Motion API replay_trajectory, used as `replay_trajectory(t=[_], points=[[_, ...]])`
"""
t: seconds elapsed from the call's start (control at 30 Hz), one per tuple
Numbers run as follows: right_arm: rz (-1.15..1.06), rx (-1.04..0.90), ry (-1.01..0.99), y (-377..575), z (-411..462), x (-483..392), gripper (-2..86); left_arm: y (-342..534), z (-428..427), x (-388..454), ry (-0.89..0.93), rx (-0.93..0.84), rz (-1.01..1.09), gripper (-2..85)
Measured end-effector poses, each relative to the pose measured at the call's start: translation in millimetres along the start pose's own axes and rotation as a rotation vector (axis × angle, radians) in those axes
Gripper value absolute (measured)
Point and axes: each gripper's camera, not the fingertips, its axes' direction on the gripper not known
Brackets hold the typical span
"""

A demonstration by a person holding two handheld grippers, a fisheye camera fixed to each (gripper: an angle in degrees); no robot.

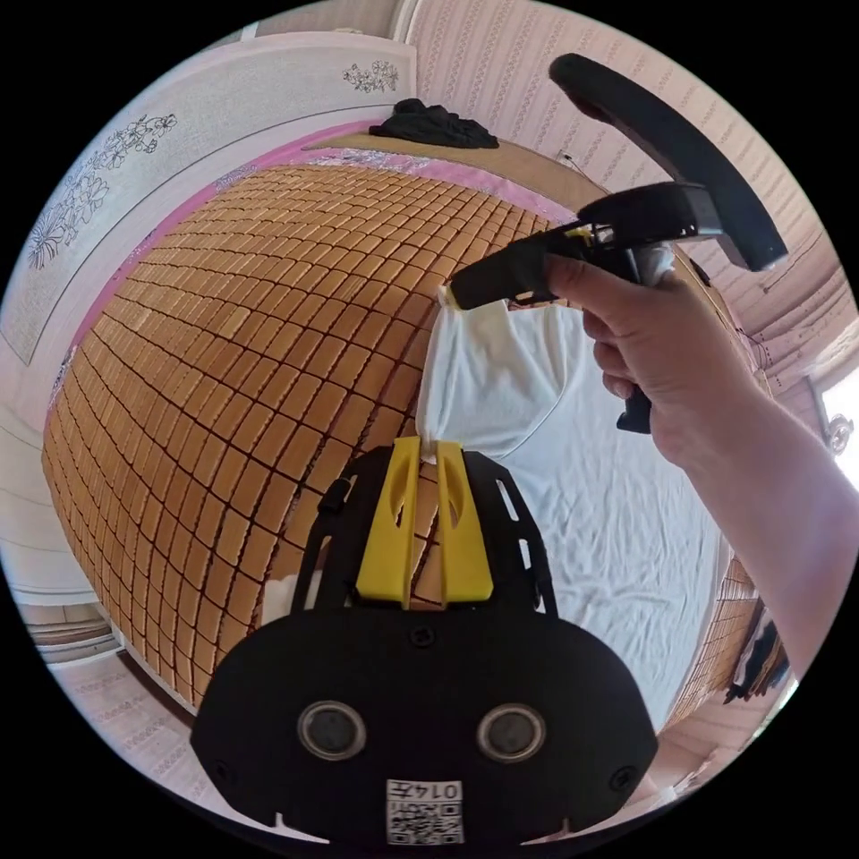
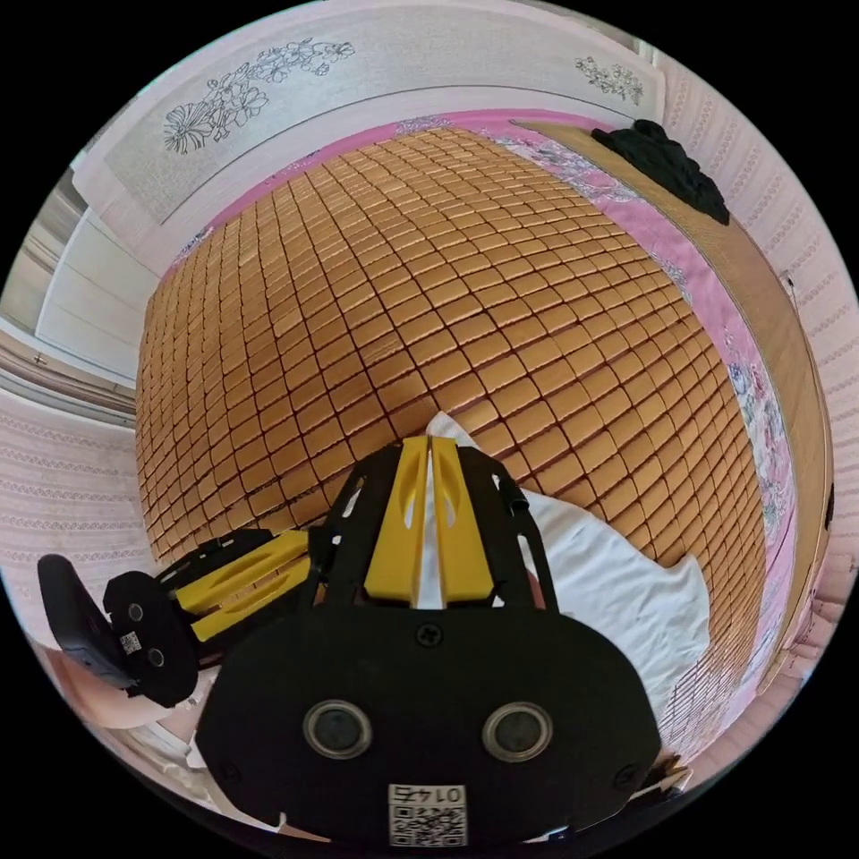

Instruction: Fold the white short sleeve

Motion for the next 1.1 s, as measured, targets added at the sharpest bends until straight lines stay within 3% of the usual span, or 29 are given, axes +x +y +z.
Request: replay_trajectory(t=[0.1, 0.23, 0.33, 0.43, 0.7, 0.87, 1.1], points=[[0.119, 0.147, -0.107, 31, -39, 25, -0.8, 8, -20, 8, 0.042, 0.133, 0.063, 2.3], [0.258, 0.308, -0.133, 108, -95, 58, -0.6, 27, -61, 38, 0.15, 0.32, 0.294, 1.9], [0.394, 0.272, -0.09, 170, -100, 77, -0.1, 39, -61, 54, 0.274, 0.238, 0.431, 5.1], [0.522, 0.118, -0.085, 208, -77, 96, 2.5, 48, -49, 59, 0.261, 0.137, 0.458, 5.8], [0.453, 0.133, -0.13, 201, -70, 93, 4.9, 39, -26, 74, 0.285, 0.036, 0.456, 5.2], [0.577, 0.14, 0.028, 253, -80, 81, 4.9, 17, -28, 133, 0.355, 0.057, 0.587, 4.7], [0.871, 0.108, 0.077, 375, -92, 96, 6.1, -13, -14, 252, 0.503, 0.012, 0.756, 4.7]])
